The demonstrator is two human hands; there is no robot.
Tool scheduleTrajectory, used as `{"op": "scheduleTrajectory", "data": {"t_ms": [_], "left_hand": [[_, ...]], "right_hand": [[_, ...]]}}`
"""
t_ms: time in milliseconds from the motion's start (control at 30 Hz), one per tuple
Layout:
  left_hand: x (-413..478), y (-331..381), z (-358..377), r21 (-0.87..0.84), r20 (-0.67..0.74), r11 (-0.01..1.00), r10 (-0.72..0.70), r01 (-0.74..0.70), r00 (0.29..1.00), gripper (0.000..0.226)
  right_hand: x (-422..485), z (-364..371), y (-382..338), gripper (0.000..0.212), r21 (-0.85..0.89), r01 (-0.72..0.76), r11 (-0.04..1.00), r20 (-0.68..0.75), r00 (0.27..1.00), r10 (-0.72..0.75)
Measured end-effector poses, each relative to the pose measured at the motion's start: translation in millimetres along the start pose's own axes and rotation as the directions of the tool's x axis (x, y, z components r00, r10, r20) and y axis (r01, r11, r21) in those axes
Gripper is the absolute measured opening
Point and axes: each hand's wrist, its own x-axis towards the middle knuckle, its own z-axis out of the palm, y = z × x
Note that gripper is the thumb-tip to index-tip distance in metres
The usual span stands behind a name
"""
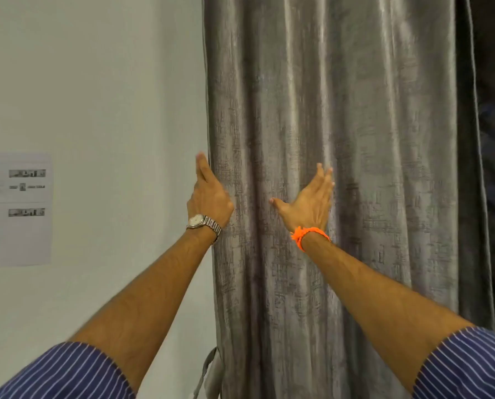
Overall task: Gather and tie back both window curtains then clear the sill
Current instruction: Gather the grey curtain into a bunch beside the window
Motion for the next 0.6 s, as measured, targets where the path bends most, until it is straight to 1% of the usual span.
{"op": "scheduleTrajectory", "data": {"t_ms": [100, 233, 367, 433, 500, 600], "left_hand": [[-3, 6, -1, -0.05, 0.001, 0.993, -0.104, 0.104, 0.995, 0.097], [-4, 17, 0, -0.093, 0.043, 0.973, -0.207, 0.211, 0.977, 0.09], [-3, 23, 1, -0.086, 0.079, 0.958, -0.267, 0.274, 0.96, 0.087], [-2, 23, 3, -0.094, 0.086, 0.959, -0.26, 0.267, 0.962, 0.085], [0, 22, 5, -0.109, 0.091, 0.96, -0.247, 0.256, 0.965, 0.083], [3, 21, 7, -0.124, 0.101, 0.958, -0.246, 0.257, 0.964, 0.081]], "right_hand": [[4, 3, 6, 0.133, 0.125, -0.143, 0.982, 0.042, 0.989, 0.139], [6, 12, 10, 0.136, 0.242, -0.245, 0.939, 0.124, 0.968, 0.22], [8, 13, 10, 0.135, 0.295, -0.315, 0.902, 0.154, 0.947, 0.281], [8, 12, 9, 0.131, 0.325, -0.347, 0.88, 0.173, 0.936, 0.306], [7, 10, 6, 0.124, 0.313, -0.381, 0.87, 0.195, 0.922, 0.333], [8, 4, 3, 0.099, 0.275, -0.392, 0.878, 0.214, 0.915, 0.342]]}}
